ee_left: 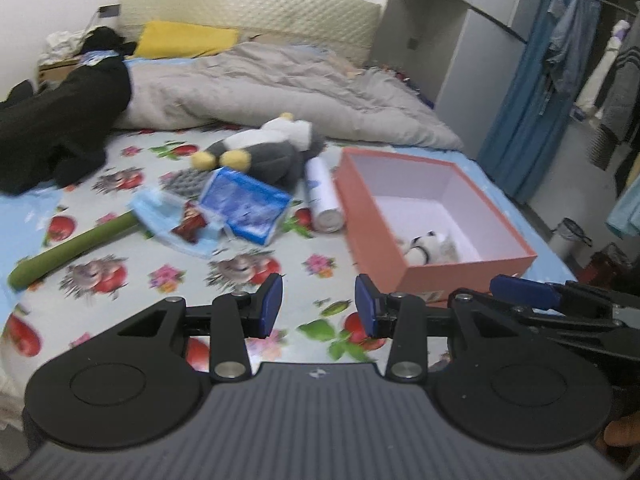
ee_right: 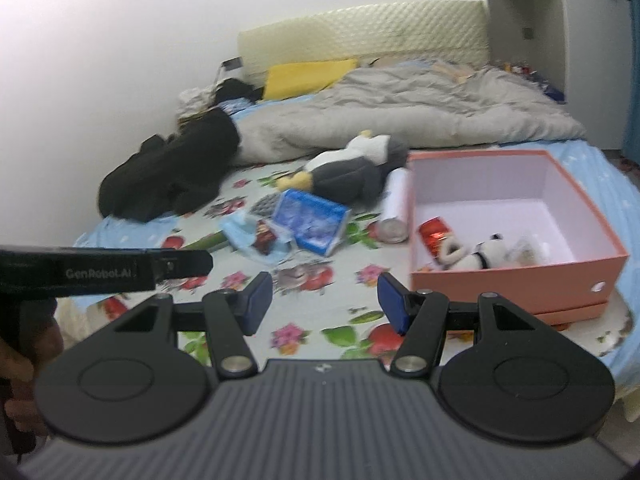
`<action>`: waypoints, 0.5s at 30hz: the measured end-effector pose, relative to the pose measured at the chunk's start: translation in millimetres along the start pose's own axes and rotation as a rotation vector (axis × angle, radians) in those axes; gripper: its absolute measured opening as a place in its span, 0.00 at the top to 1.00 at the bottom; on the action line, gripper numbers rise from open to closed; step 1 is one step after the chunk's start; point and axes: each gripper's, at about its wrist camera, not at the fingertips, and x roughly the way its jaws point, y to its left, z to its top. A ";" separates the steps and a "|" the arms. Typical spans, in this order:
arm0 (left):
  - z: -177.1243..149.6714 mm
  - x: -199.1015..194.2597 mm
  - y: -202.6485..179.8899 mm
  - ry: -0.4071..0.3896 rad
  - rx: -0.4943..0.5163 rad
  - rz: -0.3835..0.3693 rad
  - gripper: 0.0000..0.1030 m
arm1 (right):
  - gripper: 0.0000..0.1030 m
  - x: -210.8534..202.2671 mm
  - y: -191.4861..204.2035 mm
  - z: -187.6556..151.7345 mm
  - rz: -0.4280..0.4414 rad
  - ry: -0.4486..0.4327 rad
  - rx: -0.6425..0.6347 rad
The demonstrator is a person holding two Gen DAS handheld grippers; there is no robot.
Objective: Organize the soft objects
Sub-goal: 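Withdraw both tools from the box toward the blue wipes pack and red candy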
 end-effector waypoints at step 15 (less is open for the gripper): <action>-6.7 38.2 62.2 0.059 -0.145 0.095 0.55 | 0.41 58.0 15.9 -3.0 0.049 0.116 -0.024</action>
